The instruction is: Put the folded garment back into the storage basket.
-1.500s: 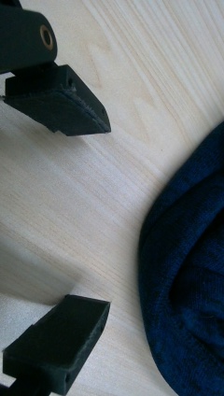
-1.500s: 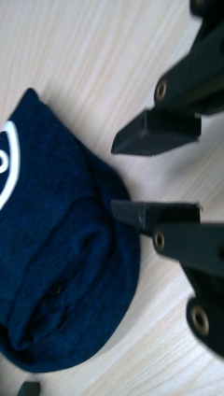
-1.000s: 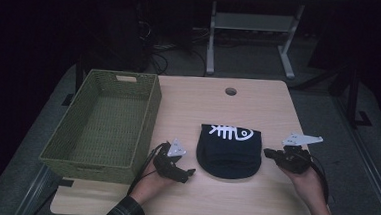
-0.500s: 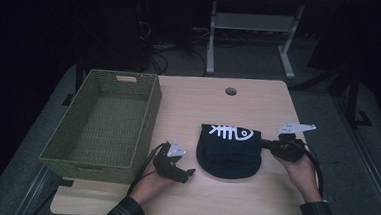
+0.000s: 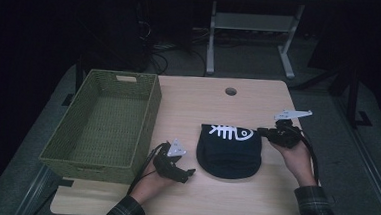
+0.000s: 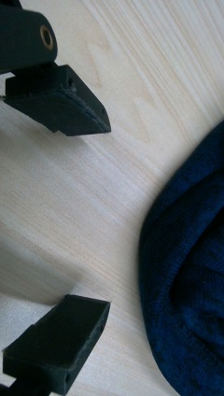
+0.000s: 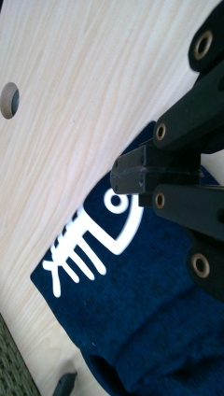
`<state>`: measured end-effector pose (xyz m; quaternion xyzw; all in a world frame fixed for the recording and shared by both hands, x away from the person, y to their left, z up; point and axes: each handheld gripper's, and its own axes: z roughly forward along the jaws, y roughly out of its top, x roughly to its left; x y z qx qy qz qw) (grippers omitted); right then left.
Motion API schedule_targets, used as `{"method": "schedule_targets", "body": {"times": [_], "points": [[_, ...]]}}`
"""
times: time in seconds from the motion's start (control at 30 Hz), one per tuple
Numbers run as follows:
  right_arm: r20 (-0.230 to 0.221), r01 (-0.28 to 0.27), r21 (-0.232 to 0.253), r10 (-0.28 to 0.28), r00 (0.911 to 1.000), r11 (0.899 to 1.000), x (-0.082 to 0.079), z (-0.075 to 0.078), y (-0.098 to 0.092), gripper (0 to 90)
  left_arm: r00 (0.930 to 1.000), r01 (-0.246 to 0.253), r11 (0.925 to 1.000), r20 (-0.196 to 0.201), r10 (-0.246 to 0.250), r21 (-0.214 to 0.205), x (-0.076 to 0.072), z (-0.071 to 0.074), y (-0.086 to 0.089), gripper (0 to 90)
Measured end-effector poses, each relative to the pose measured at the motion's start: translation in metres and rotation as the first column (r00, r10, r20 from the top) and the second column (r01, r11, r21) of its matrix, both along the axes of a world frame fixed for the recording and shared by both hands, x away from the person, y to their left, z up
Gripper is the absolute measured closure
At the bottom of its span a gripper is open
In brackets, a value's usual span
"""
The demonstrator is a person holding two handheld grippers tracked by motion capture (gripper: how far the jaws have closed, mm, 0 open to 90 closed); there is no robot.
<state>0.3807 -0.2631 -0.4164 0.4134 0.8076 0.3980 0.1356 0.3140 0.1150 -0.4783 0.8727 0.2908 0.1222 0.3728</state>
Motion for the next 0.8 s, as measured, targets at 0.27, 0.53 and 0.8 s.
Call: {"method": "schedule_targets", "body": {"times": [0.27, 0.53, 0.8], "points": [[-0.016, 0.007, -0.015, -0.008, 0.9998, 1.0, 0.025, -0.002, 0.008, 90.0, 1.0, -0.001, 1.0, -0.002, 0.001, 0.0, 0.0, 0.0, 0.0, 11.6], [-0.042, 0.025, 0.003, -0.025, 0.9988, 1.0, 0.048, -0.014, 0.009, 90.0, 1.0, 0.001, 1.0, 0.001, -0.001, 0.008, 0.0, 0.001, 0.0, 11.7], [-0.079, 0.049, -0.02, -0.05, 0.9956, 0.999, 0.064, -0.027, 0.008, 90.0, 0.9997, -0.023, 0.9995, -0.011, 0.023, 0.023, 0.0, 0.003, 0.001, 11.8]]}}
